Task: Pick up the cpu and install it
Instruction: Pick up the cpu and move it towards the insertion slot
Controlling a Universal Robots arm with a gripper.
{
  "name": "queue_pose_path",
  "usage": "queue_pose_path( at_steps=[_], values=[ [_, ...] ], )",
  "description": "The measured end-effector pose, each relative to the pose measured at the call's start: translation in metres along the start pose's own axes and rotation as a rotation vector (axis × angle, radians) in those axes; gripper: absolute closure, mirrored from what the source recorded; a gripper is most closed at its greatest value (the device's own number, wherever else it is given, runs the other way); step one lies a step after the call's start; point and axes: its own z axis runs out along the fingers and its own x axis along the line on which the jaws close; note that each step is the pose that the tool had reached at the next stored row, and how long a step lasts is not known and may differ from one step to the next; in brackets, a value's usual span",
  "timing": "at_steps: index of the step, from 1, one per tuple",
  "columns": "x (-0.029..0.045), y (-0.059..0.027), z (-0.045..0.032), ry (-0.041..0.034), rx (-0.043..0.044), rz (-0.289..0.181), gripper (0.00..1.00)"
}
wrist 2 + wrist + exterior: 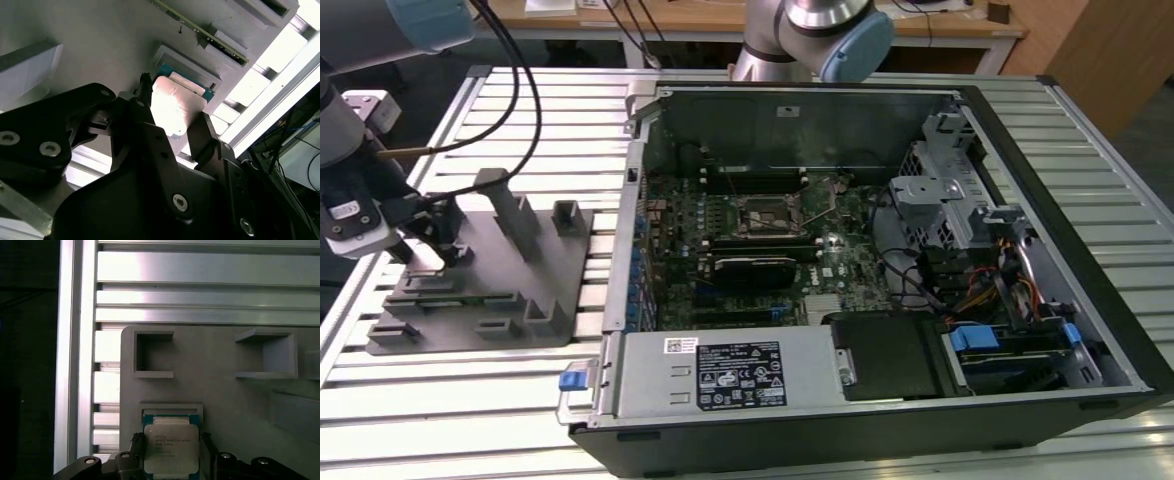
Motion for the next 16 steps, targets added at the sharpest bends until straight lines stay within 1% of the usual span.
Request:
queue_pose_path(
  at_steps=[2,16],
  values=[
    [0.0003,0.0,-0.0006,0.0001,0.0001,0.0,0.47],
    [0.0002,0.0006,-0.0133,-0.0003,-0.0002,0.0,0.47]
  ],
)
